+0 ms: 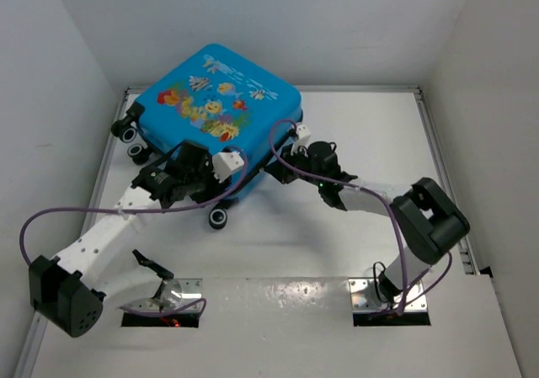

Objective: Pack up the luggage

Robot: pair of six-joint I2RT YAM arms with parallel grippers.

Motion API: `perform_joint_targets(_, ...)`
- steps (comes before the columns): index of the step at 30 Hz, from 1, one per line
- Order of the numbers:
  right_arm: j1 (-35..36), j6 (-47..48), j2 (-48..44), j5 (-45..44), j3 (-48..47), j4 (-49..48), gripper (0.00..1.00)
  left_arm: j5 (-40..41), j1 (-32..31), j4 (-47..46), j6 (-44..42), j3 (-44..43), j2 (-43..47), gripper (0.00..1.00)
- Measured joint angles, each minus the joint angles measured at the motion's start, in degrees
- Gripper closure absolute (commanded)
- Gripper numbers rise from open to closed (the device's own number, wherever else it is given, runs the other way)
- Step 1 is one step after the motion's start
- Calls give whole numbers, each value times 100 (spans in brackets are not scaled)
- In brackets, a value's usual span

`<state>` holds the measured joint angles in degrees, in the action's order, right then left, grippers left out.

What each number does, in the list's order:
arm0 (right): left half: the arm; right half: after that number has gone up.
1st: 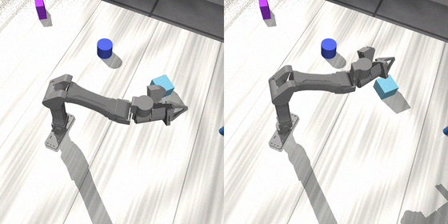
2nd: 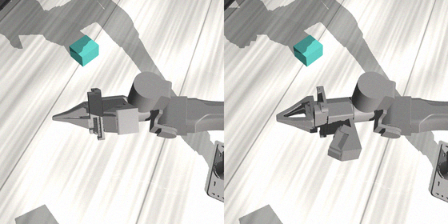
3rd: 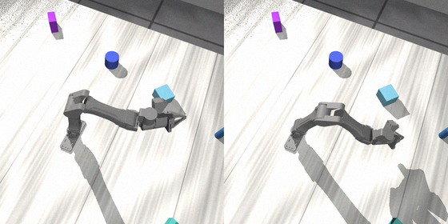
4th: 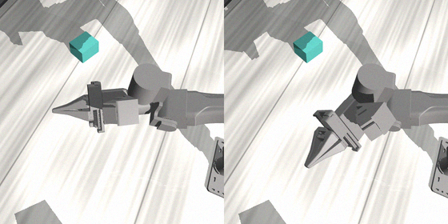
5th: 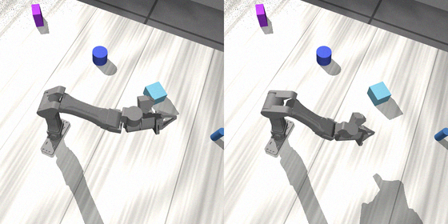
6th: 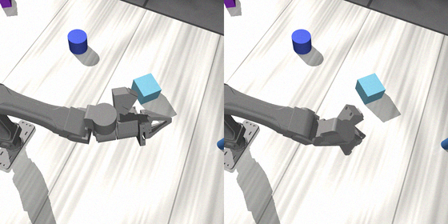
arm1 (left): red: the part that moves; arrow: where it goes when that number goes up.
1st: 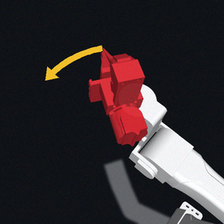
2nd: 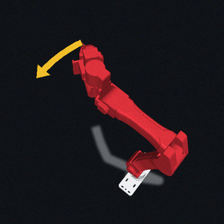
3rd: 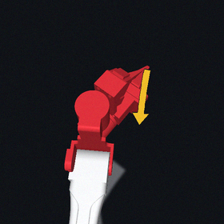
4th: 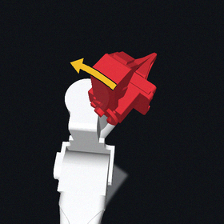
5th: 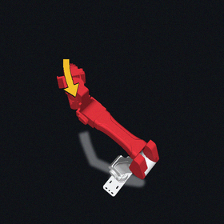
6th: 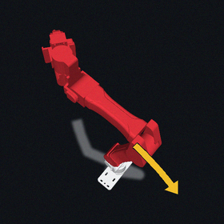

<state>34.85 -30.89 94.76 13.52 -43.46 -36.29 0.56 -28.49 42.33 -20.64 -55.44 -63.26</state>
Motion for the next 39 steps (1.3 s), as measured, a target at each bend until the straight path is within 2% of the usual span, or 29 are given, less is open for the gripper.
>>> perform_joint_targets(4, -24, 155, -623, -2, 496, 249, 100, -273, 107, 352, -691, 98, 275, 100)
perform_joint_targets(11, -271, 791, -1329, -483, 1023, 555, 100, -863, 774, 529, -1344, 98, 210, 100)
perform_joint_targets(17, -809, 1327, -1672, -551, 1471, 501, 100, -1497, 1427, 581, -1821, 92, 146, 100)
perform_joint_targets(21, -1353, 1554, -1731, -610, 1528, 507, 100, -1727, 1969, 570, -2474, 101, 74, 100)
perform_joint_targets(28, -2081, 1537, -1370, -516, 1178, 457, 100, -2374, 3112, 140, -4002, 378, -57, 100)
perform_joint_targets(34, -2249, 1150, -684, -61, 557, 457, 100, -2837, 4072, -254, -5071, 153, -789, 100)
perform_joint_targets(39, -2286, 763, 107, 374, -70, 251, 100, -2885, 4402, -557, -5438, -229, -1539, 100)
